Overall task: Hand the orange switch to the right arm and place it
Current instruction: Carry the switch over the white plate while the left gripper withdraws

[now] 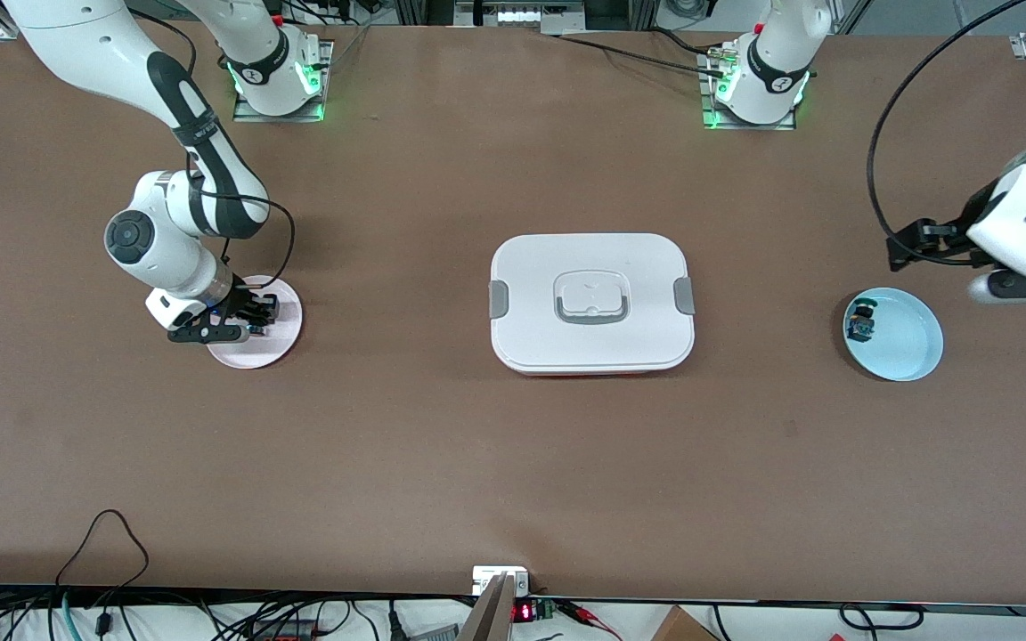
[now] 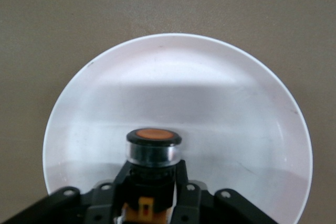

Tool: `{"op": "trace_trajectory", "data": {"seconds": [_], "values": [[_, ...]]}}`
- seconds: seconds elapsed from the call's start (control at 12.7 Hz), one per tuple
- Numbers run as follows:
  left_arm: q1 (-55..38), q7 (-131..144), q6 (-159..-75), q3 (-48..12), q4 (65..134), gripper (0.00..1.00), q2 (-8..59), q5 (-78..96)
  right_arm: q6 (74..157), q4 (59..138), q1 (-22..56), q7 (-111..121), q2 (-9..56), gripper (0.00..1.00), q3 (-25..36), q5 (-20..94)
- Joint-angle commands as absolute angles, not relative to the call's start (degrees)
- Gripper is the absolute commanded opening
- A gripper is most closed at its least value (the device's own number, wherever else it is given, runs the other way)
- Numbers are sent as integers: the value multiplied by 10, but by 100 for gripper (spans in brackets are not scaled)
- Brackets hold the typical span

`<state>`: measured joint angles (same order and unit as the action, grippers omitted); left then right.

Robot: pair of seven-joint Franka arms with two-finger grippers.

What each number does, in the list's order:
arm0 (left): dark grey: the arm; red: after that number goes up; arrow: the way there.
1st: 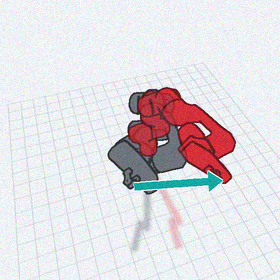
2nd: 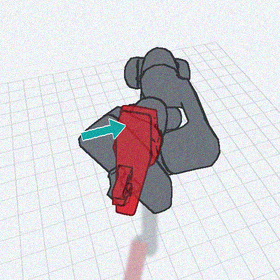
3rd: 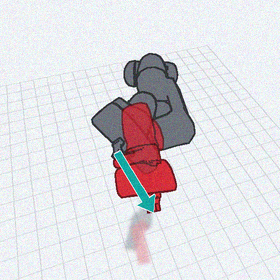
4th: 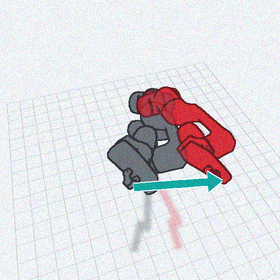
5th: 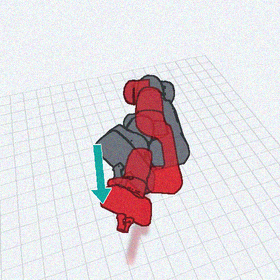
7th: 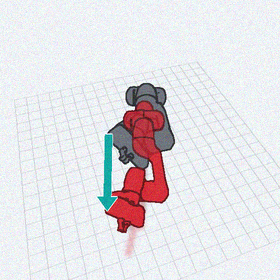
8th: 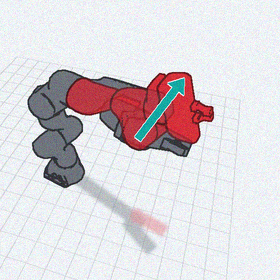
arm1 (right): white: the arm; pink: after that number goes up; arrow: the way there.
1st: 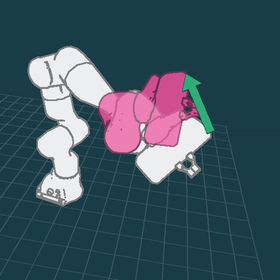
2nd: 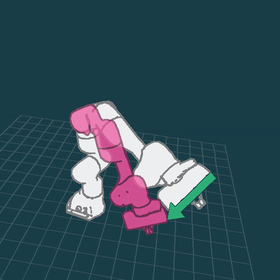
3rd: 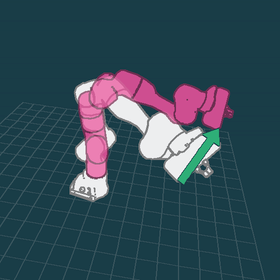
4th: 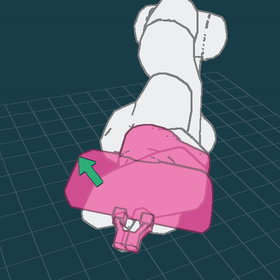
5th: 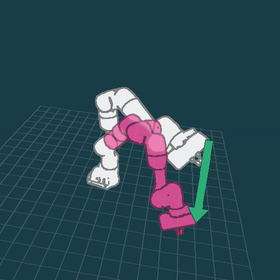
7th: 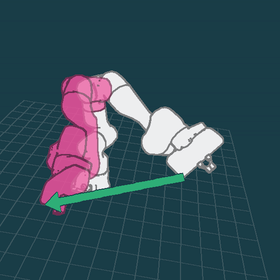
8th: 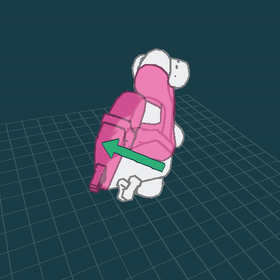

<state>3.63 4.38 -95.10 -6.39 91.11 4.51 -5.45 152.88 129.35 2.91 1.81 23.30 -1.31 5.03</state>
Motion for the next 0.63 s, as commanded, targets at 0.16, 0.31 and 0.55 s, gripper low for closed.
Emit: {"op": "trace_trajectory", "data": {"seconds": [0.16, 0.31, 0.55], "values": [[1, 30, -974, -41, 978, 100, -12, -47, 1531, 1287, 30, 11, 212, 100, -12, 40], [-17, 38, -952, -38, 979, 100, -21, -45, 1504, 1284, 30, 15, 185, 100, -11, 40], [-49, 37, -954, 18, 996, 100, -30, 7, 1443, 1256, 18, 22, 134, 100, -8, 40]]}}
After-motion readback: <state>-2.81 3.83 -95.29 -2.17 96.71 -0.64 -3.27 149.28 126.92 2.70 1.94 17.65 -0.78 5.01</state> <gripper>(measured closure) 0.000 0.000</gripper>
